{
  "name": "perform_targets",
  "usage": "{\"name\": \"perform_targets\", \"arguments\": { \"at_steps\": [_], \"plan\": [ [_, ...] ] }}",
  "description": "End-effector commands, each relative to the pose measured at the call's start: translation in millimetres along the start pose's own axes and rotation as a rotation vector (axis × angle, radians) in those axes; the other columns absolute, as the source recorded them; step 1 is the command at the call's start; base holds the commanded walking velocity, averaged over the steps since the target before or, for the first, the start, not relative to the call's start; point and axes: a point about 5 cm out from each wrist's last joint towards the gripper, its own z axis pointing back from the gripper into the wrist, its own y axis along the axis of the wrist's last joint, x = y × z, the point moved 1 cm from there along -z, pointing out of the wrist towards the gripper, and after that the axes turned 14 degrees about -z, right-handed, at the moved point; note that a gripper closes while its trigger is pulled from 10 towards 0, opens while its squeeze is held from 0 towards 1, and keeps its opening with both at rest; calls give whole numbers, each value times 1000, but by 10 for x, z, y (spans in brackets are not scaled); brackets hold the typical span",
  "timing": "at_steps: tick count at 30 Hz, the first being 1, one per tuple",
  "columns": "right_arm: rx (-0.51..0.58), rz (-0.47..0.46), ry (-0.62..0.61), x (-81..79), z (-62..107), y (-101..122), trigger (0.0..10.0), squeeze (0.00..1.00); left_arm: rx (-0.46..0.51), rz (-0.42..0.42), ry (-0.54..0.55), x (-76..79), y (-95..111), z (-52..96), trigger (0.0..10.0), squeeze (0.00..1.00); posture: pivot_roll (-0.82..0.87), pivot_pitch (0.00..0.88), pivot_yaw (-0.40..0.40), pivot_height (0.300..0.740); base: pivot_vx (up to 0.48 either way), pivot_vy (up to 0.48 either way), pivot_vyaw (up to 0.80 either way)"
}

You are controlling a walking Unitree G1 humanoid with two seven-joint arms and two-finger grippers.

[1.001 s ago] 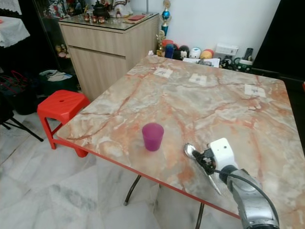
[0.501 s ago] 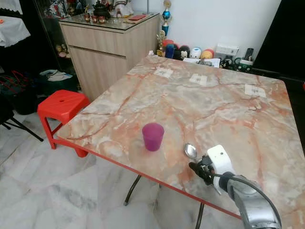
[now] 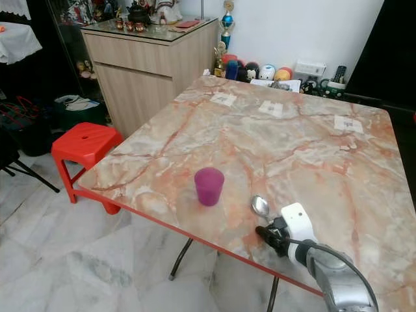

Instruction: Setting the table

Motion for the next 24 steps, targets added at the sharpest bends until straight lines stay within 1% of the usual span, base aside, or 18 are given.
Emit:
{"name": "perform_targets", "arguments": {
  "at_steps": [1,8,24],
  "plan": [
    [-24,-35,-36,61,8,-98,0,0,-29,-7,-10,-3,-57,7,10000,0,49,0,8,740,0,0,0],
    [-37,-51,-36,47,-14,-170,0,0,-31,-9,-19,5,-65,9,10000,0,50,0,8,740,0,0,0],
    [-41,-43,-51,40,-87,-208,0,0,-37,-1,-30,30,-76,11,10000,0,53,0,-1,740,0,0,0]
  ]
}}
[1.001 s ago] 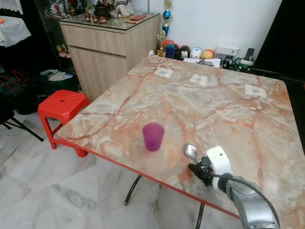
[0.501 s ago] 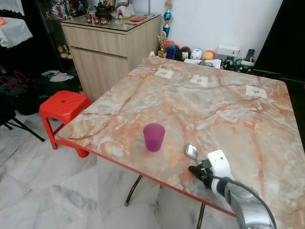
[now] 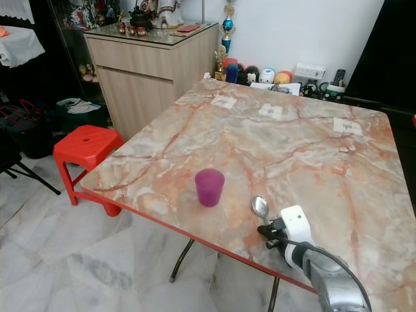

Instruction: Setting the table

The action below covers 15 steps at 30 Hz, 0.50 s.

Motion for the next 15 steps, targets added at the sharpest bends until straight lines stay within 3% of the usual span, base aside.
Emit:
{"name": "perform_targets", "arguments": {
  "at_steps": [1,8,14,15],
  "plan": [
    [-58,-16,-60,77,2,-133,0,0,-23,4,-13,23,-59,9,10000,0,53,0,-1,740,0,0,0],
    [-33,-15,-80,64,-33,-134,0,0,-24,4,-15,31,-59,9,10000,0,53,0,-5,740,0,0,0],
    [163,-54,-142,8,-50,86,0,0,-27,4,-14,35,-70,11,10000,0,49,0,-10,740,0,0,0],
    [234,-78,-151,-31,-46,176,0,0,-29,3,-13,37,-75,12,10000,0,49,0,-11,740,0,0,0]
  ]
}}
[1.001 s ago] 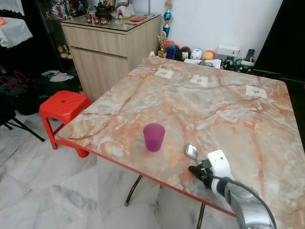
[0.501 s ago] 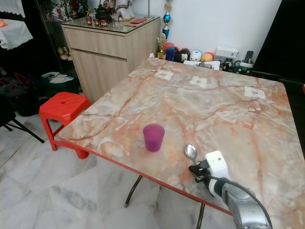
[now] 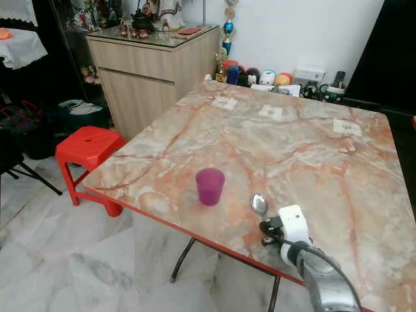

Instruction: Setting the table

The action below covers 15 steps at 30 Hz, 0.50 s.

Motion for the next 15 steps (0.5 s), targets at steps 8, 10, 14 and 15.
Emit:
{"name": "perform_targets", "arguments": {
  "at_steps": [8,10,14,15],
  "plan": [
    [319,-118,-105,-153,22,366,10000,0,-33,-4,-5,46,-86,14,10000,0,51,0,-14,740,0,0,0],
    [368,-141,-132,-172,32,401,10000,0,-32,-5,-1,44,-85,14,10000,0,51,0,-15,740,0,0,0],
    [465,-158,-173,-203,73,487,10000,0,-32,-9,3,40,-87,15,10000,0,43,0,-14,740,0,0,0],
    [472,-163,-176,-209,79,491,10000,0,-32,-10,3,39,-88,15,10000,0,43,0,-14,740,0,0,0]
  ]
}}
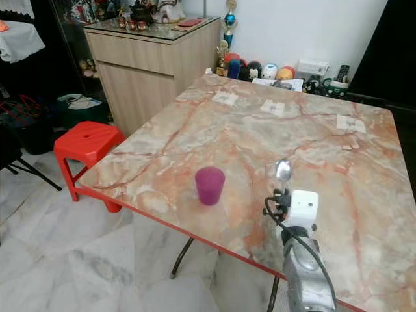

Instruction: Setting the table

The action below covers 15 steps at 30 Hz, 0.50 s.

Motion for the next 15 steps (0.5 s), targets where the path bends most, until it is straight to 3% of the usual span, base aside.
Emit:
{"name": "perform_targets", "arguments": {
  "at_steps": [1,8,15],
  "plan": [
    [61,-19,-16,-2,4,101,10000,0,-30,-8,-12,43,-90,16,10000,0,41,0,-16,740,0,0,0],
    [118,-34,-45,-38,62,123,10000,0,-26,-38,-16,50,-88,17,10000,0,31,0,-23,740,0,0,0],
    [128,-41,-38,-80,43,123,10000,0,-27,-45,-17,63,-92,18,10000,0,31,0,-28,740,0,-423,0]
  ]
}}
